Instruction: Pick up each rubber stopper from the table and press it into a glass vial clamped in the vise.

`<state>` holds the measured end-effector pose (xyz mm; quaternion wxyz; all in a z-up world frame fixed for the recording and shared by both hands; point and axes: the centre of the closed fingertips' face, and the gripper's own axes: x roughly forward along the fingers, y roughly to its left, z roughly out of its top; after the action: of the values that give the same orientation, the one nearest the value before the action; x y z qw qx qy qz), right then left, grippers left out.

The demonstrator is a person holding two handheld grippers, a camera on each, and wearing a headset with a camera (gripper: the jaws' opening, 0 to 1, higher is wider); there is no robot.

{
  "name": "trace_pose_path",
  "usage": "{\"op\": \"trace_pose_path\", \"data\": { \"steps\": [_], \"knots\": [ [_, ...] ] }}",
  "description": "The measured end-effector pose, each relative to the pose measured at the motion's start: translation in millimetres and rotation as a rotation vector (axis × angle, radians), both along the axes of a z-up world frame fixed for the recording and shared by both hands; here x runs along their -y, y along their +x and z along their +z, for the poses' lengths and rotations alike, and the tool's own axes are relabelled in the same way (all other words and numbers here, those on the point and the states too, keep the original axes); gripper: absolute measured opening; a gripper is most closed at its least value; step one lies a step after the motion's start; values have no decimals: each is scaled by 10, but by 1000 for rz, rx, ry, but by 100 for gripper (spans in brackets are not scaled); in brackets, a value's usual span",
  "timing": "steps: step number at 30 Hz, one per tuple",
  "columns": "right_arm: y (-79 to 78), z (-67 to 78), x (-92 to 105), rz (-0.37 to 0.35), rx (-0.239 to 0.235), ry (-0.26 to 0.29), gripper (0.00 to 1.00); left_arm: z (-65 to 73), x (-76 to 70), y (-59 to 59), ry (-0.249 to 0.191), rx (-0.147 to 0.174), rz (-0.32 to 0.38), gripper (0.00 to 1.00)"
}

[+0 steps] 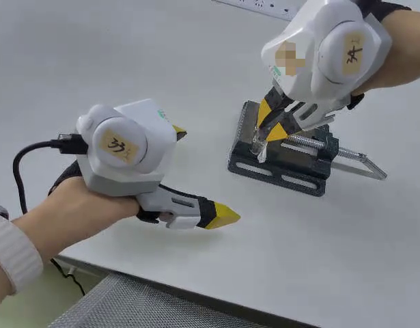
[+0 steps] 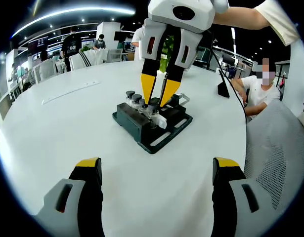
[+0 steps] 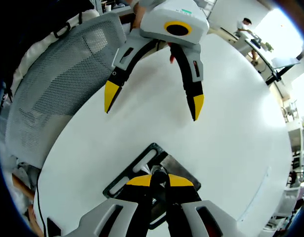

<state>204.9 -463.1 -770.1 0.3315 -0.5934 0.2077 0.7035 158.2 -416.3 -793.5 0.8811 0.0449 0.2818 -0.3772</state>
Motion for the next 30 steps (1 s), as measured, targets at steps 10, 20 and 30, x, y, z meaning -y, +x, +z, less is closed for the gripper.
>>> {"op": "trace_pose_path", "data": {
  "steps": [10, 20, 30],
  "knots": [
    [-4, 9, -3, -16, -13, 0, 4, -10, 8, 2, -1, -3, -1, 92],
    [-32, 29, 9, 23, 18, -11, 4, -18, 14, -8, -2, -6, 0, 92],
    [-66, 16, 7, 85, 73, -24, 4, -24, 25, -1, -7, -4, 4, 92]
  ]
}}
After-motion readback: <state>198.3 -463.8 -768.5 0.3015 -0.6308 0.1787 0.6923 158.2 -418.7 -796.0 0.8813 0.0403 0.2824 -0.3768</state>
